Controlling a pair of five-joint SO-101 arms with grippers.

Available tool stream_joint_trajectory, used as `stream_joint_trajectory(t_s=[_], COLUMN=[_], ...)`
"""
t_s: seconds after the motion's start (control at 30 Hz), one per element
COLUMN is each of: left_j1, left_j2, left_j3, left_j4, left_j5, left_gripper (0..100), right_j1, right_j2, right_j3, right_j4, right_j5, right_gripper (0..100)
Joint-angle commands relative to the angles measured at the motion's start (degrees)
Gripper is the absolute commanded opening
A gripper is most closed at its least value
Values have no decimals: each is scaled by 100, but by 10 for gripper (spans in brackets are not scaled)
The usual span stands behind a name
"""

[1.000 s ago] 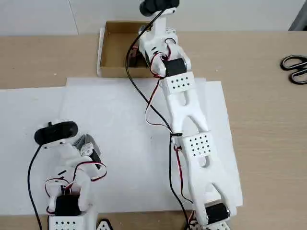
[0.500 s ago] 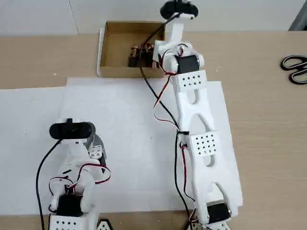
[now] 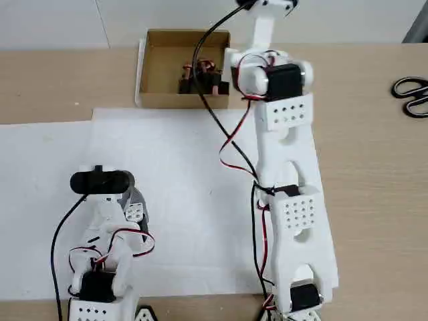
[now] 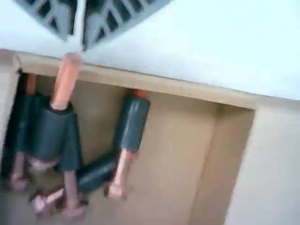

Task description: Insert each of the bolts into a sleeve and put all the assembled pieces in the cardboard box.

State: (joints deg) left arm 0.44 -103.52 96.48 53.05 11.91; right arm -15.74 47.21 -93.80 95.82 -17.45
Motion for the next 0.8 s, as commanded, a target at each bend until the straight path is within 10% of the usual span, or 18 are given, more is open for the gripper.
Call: stream_joint_trajectory(t_s=[0.0, 0.33, 0.77], left_j1=[-18, -18, 18], left_j2=[-35, -35, -35], left_j3=[-57, -57, -57], left_j4=[0, 0, -9], left_j5=[-9, 0, 0], left_gripper=[7, 7, 7], right_j1=[136, 154, 163], right_j2=[-593, -2316, -6668], right_j3=[-255, 545, 7130], right_j4=[119, 189, -110], right_j5=[132, 677, 624], right_gripper=[3, 2, 3])
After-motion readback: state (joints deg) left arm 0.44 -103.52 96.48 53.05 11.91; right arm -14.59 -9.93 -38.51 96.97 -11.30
